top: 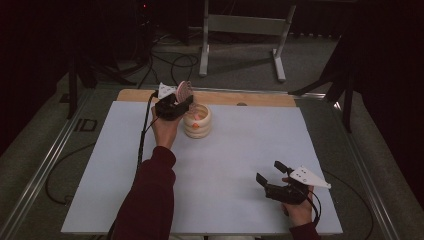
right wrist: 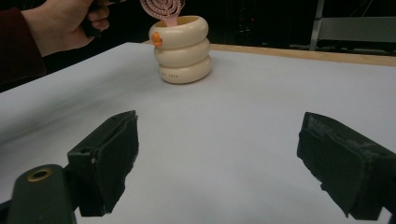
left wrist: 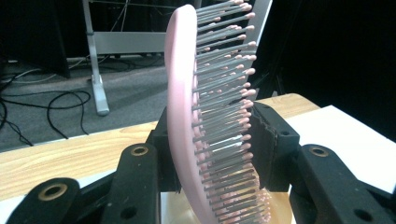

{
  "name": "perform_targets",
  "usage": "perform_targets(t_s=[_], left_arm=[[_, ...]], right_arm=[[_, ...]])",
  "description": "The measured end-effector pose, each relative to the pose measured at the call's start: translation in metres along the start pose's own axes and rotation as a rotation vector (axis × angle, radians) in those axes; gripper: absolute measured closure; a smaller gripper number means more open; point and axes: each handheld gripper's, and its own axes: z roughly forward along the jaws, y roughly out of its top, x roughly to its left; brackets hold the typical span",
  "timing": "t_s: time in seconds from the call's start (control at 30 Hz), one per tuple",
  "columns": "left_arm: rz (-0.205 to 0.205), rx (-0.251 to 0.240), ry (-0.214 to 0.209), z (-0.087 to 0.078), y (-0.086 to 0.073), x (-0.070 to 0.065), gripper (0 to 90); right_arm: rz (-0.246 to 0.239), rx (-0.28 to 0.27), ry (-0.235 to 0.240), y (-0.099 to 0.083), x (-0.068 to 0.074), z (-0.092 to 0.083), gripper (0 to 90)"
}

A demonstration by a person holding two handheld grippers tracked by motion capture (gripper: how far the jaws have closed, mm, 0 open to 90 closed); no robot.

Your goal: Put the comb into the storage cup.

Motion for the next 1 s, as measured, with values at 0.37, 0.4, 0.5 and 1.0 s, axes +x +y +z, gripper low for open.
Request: perform_targets(t_s=[0.37, 0.4, 0.5, 1.0], left_arm=[[0.003, 0.01, 0.008, -0.0016, -0.0008, 0.0036, 58.3], [0.002, 0.01, 0.009, -0.0017, -0.0008, 0.0039, 58.3], [-0.006, 0.006, 0.007, -0.0024, -0.0015, 0.0051, 58.3], [-0.015, 0.009, 0.025, -0.004, -0.0059, 0.0098, 53.2]], right_arm=[[0.0, 0.0, 0.001, -0.0004, 0.0004, 0.0011, 12.7], [0.001, 0.001, 0.002, -0.0005, 0.0005, 0.0011, 12.7], [0.0, 0.002, 0.002, -0.0005, 0.0007, 0.0011, 12.7], [-0.001, 0.003, 0.002, -0.0003, 0.0019, 0.0011, 12.7]])
